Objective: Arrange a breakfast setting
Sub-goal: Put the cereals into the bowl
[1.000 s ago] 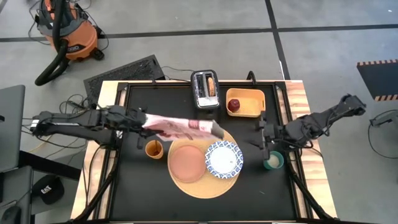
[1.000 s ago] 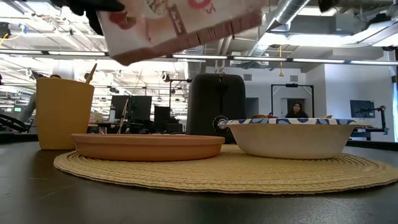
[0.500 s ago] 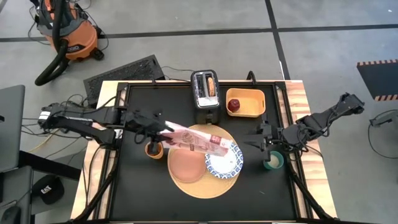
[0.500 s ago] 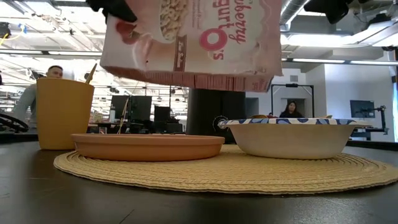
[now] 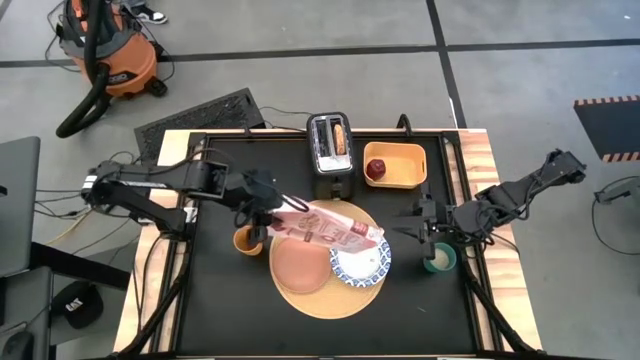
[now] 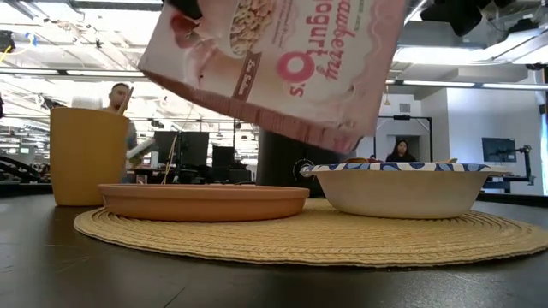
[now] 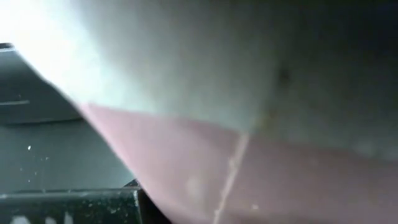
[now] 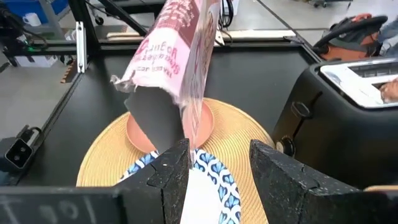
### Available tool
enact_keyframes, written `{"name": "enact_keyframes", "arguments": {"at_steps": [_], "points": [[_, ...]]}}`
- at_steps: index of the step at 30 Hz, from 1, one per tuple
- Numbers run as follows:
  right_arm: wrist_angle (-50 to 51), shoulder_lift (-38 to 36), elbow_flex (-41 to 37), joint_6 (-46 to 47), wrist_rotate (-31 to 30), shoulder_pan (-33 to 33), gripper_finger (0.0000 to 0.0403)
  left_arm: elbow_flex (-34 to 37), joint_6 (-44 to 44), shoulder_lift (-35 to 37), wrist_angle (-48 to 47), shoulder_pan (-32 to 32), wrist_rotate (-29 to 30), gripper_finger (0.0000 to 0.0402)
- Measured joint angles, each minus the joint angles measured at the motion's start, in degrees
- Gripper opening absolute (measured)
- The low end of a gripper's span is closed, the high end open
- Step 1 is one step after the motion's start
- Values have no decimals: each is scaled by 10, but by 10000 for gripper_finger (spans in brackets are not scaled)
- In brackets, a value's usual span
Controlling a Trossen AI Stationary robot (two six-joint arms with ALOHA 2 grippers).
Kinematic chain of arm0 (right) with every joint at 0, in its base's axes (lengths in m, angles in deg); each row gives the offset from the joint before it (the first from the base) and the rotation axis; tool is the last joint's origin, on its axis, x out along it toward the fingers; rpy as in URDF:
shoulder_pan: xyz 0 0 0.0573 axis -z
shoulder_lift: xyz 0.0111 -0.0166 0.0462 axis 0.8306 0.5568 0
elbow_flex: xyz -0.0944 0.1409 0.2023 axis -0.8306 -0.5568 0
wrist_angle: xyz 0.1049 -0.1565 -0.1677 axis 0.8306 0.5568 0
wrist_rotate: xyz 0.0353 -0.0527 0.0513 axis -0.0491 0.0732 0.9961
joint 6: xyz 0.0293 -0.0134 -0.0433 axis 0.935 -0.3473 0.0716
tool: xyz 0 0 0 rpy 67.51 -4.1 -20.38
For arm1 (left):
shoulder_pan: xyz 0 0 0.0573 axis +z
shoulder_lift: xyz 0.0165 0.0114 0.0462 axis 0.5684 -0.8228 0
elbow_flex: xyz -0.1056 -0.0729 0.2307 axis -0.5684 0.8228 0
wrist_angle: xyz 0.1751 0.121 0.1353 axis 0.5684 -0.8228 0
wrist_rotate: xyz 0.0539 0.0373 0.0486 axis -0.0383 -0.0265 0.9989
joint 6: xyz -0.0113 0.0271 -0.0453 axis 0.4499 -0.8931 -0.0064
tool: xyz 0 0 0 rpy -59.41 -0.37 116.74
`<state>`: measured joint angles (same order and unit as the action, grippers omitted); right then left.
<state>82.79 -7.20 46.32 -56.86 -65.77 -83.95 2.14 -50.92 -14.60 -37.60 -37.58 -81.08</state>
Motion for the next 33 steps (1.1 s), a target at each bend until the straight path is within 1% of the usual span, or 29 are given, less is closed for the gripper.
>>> {"name": "enact_keyframes", "arguments": {"at_steps": [3,6,11,14,17,20,24,28,30,31,33], "points": [[11,0,0,14,0,0,193,-11,1,-15,0,0,-2,117],[14,0,0,19,0,0,193,-37,7,-36,-13,-3,-4,118],[13,0,0,20,0,0,193,-124,12,-93,-93,-9,0,118],[13,0,0,21,0,0,193,-180,7,-133,-138,-15,13,118],[13,0,0,21,0,0,193,-229,-5,-166,-170,-22,15,118],[15,0,0,21,0,0,193,-262,-11,-186,-181,-30,18,118],[17,0,0,21,0,0,193,-285,-11,-202,-210,-36,38,118],[18,0,0,20,0,2,193,-286,-8,-203,-207,-39,50,119],[18,0,0,20,0,4,193,-286,-8,-203,-202,-40,65,119],[18,0,0,20,0,6,193,-286,-5,-203,-202,-41,65,119],[18,0,0,20,0,10,193,-286,-14,-203,-205,-40,42,119]]}}
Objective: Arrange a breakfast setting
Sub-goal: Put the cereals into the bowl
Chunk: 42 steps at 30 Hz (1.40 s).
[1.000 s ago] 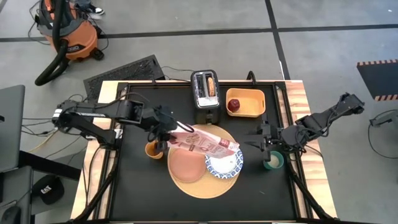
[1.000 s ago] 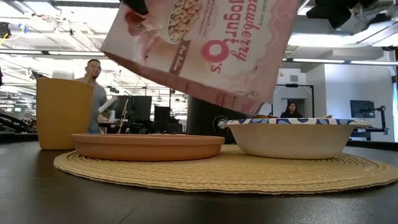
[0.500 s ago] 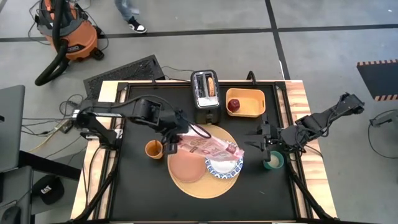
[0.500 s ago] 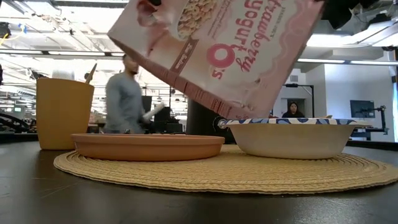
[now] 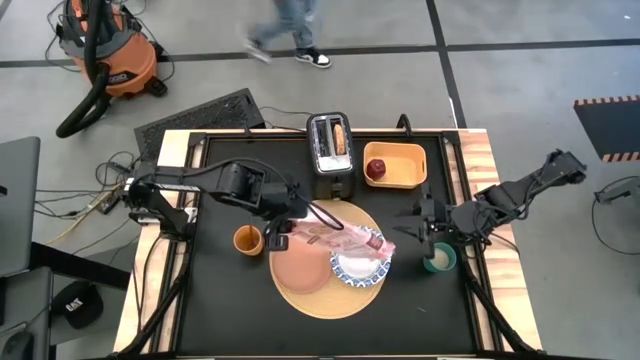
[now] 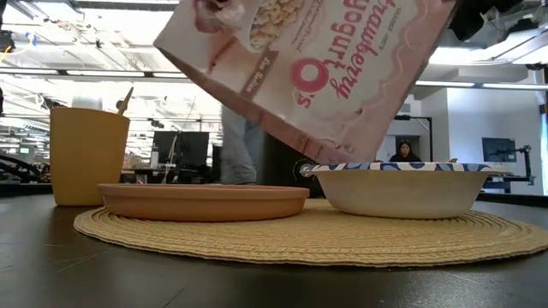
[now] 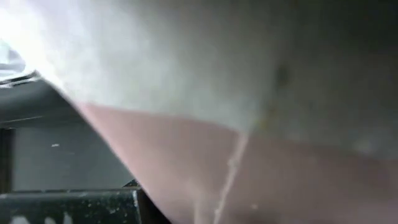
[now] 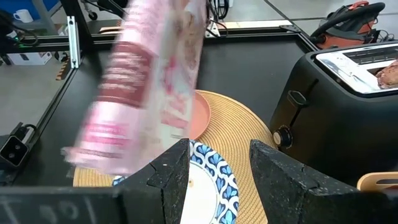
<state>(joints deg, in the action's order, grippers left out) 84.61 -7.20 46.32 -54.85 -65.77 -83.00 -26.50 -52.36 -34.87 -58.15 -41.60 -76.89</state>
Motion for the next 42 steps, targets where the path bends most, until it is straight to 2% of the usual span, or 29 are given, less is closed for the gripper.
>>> {"name": "enact_keyframes", "arguments": {"at_steps": [5,7,10,13,16,19,22,23,30,42], "points": [[1,0,0,0,0,5,193,0,-11,0,1,-2,12,119],[1,0,0,0,0,7,193,0,-11,0,2,-2,42,119],[1,0,0,0,0,7,193,0,-8,0,5,-2,5,119],[1,0,0,0,0,7,193,0,-21,0,5,-10,31,119],[1,0,0,-1,0,7,193,0,-16,1,6,-2,17,119],[1,0,0,0,0,7,193,0,-8,1,8,1,34,119],[1,0,0,0,0,7,193,0,7,1,6,2,-18,119],[1,0,0,0,0,7,193,0,12,1,6,0,-19,119],[-1,-1,0,0,0,7,193,-47,21,3,-19,0,-12,119],[-5,-2,3,9,0,7,193,-49,27,1,-66,-2,3,119]]}}
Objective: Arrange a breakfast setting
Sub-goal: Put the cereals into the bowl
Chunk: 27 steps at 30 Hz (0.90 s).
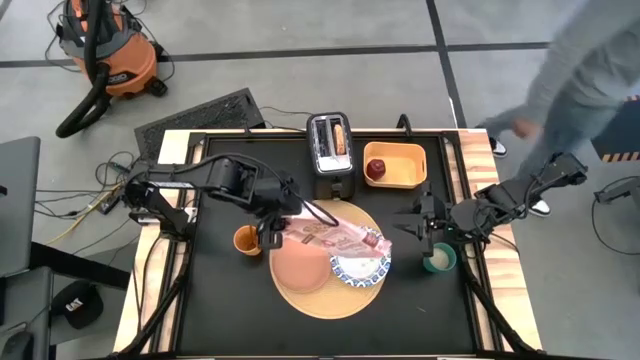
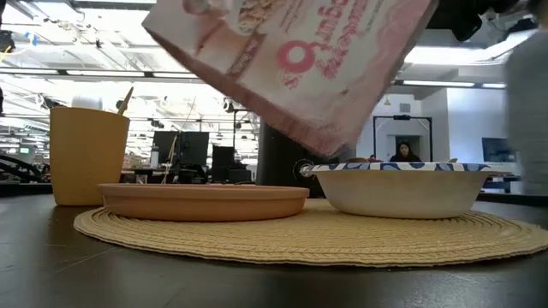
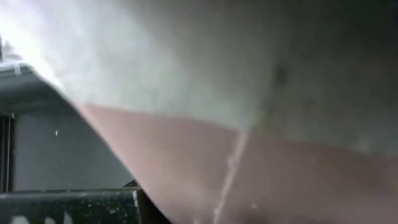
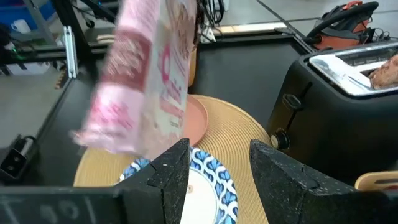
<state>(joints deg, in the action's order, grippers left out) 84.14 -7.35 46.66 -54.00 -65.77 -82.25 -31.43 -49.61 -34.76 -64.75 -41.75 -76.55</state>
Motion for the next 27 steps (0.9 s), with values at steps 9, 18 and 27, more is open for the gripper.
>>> {"name": "enact_keyframes", "arguments": {"at_steps": [9,18,27], "points": [[-26,0,11,-5,0,0,193,7,-19,0,25,-2,20,119],[-159,29,11,-91,0,0,193,7,-28,0,28,-2,18,119],[-417,155,11,-287,80,39,159,7,-52,0,52,-2,18,119]]}}
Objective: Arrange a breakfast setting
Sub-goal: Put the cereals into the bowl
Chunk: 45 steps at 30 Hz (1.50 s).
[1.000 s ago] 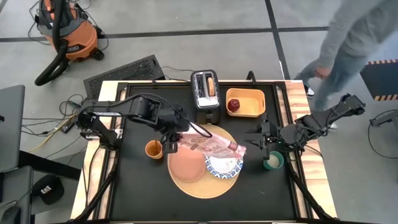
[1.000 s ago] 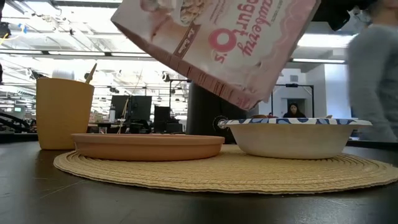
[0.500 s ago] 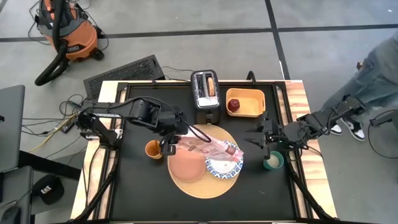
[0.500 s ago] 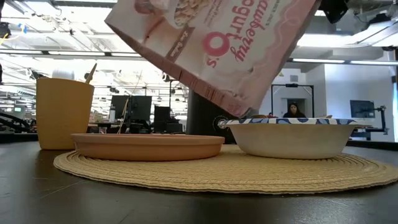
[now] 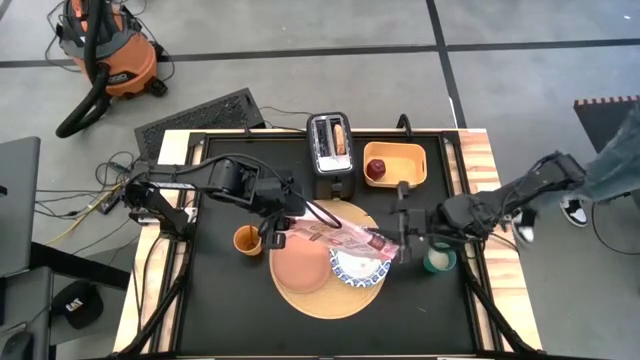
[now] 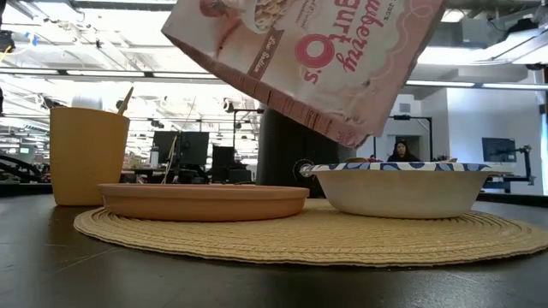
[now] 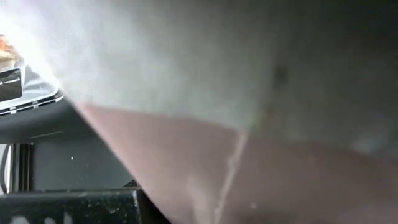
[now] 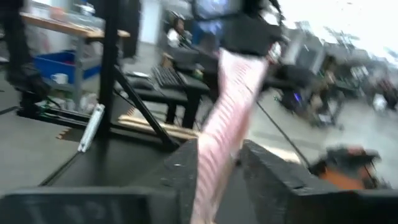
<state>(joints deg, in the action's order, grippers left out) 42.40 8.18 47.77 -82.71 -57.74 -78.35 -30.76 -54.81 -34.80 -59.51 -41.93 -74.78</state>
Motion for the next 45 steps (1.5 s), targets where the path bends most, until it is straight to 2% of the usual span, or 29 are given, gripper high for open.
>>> {"name": "enact_keyframes", "arguments": {"at_steps": [6,8,11,16,20,29,32,45], "points": [[-102,38,0,-58,98,39,40,0,-10,0,0,0,0,119],[-120,45,0,-63,122,52,18,0,-13,0,2,0,0,119],[-138,54,2,-59,156,70,27,0,-15,0,7,0,0,119],[-138,87,33,-55,178,79,39,0,-18,0,20,2,0,119],[-109,105,55,-60,179,87,18,1,-27,0,19,2,0,119],[-74,103,61,-42,184,95,32,1,-63,0,50,-4,-2,119],[-57,104,61,-41,182,95,24,2,-71,0,56,-3,-1,119],[-15,104,59,-16,174,117,27,1,-58,0,44,-3,-2,119]]}}
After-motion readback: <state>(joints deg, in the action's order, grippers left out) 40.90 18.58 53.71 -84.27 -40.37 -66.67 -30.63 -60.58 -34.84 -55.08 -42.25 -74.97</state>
